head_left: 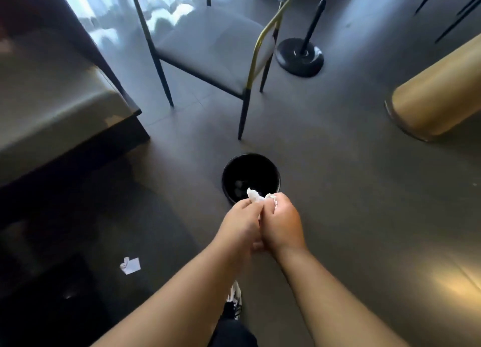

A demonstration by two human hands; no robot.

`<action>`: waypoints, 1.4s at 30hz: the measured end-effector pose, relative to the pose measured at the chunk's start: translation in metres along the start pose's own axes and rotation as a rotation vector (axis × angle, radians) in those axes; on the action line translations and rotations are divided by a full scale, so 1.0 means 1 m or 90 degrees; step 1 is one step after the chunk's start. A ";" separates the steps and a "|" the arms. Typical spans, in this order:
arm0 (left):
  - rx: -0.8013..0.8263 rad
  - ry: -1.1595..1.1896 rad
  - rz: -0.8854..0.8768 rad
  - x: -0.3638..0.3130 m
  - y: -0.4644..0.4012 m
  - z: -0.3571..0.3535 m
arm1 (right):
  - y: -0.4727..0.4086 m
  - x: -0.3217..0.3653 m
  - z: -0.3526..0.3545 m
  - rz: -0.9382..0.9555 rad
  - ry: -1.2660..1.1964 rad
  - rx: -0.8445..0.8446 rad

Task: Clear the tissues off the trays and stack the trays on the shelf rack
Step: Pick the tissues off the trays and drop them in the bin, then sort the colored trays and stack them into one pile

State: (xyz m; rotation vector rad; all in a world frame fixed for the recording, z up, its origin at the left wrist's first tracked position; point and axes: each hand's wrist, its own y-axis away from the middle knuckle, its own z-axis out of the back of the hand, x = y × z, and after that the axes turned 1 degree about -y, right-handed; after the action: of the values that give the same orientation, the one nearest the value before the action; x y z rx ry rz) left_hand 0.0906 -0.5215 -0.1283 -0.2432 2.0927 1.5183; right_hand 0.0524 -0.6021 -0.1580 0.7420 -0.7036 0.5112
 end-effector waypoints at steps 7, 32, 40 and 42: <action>-0.092 0.059 0.040 -0.007 -0.087 -0.003 | -0.111 -0.035 -0.033 -0.180 -0.050 0.051; -0.223 -0.122 -0.225 -0.116 0.048 0.028 | -0.062 0.150 0.008 -0.064 -0.226 0.200; -0.305 -0.093 -0.365 -0.167 0.176 0.086 | 0.046 0.275 -0.018 0.052 -0.244 0.275; -0.322 -0.096 -0.404 -0.175 0.215 0.104 | 0.073 0.303 -0.028 0.097 -0.238 0.296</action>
State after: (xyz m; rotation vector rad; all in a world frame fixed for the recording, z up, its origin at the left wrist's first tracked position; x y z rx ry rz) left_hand 0.1757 -0.3791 0.1168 -0.8554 1.2956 1.5552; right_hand 0.2169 -0.4822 0.0802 1.2463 -1.0102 0.6950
